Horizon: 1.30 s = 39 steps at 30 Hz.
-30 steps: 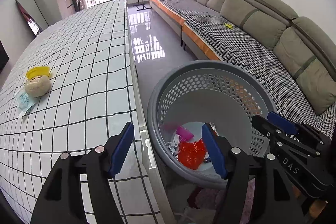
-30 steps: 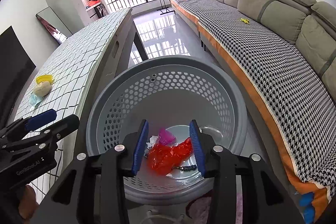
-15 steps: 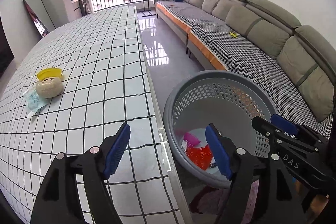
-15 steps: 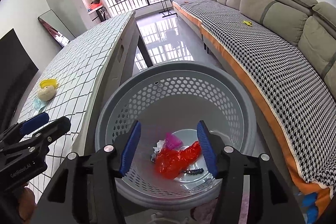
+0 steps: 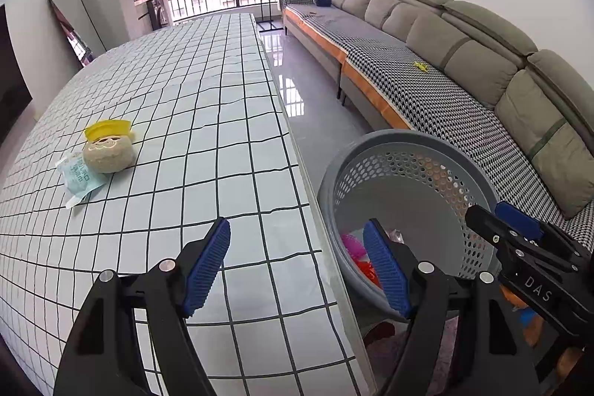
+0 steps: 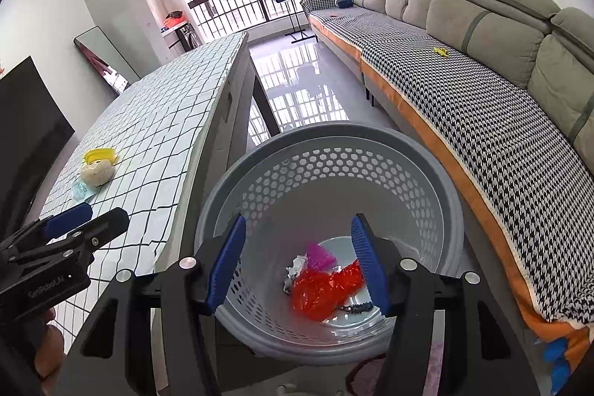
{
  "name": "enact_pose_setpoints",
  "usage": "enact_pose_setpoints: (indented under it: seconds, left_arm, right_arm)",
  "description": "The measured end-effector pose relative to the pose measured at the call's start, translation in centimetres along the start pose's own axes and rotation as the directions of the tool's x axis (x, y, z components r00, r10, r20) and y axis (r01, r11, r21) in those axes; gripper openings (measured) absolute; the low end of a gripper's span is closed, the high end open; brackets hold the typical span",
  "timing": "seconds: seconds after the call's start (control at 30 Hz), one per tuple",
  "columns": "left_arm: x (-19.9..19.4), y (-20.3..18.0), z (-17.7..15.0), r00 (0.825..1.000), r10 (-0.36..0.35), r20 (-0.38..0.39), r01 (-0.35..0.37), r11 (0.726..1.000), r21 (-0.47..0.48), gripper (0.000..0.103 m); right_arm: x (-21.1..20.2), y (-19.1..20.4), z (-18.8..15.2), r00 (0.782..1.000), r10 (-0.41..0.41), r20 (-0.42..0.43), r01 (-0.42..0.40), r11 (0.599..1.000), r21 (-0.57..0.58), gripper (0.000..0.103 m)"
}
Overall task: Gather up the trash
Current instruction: 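Move both open grippers back from the basket over the table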
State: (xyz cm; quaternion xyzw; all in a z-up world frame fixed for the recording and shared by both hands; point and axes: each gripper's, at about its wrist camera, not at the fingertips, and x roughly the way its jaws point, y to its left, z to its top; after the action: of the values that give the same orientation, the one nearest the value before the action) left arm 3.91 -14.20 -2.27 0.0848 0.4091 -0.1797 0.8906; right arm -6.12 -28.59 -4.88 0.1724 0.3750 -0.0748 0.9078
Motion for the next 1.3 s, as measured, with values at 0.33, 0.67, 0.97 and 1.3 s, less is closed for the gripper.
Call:
enact_pose_setpoints:
  seconds: [0.33,0.67,0.97,1.3]
  left_arm:
    - [-1.3,1.8,-0.7,1.0,0.017,0.015,-0.017,1.0,-0.019,0.078]
    - [-2.4,5.6,-1.7,0.998,0.05,0.027,-0.048,0.997,-0.057,0.093]
    - [-3.6,10.0,-2.5,0.992,0.116,0.046,-0.11,0.987,-0.118,0.096]
    - [-5.4,14.5,-3.4,0.984,0.168,0.065,-0.152,0.968,-0.199,0.096]
  right_arm:
    - [-0.4,1.9,0.0,1.0,0.016,-0.002,-0.016,0.999,-0.028,0.057]
    - [0.1,6.0,0.2,0.999,0.041,0.003,-0.041,0.995,-0.095,0.061]
    - [0.2,9.8,0.7,0.997,0.077,-0.002,-0.076,0.982,-0.173,0.064]
    - [1.3,14.5,0.5,0.993,0.112,-0.034,-0.117,0.96,-0.253,0.064]
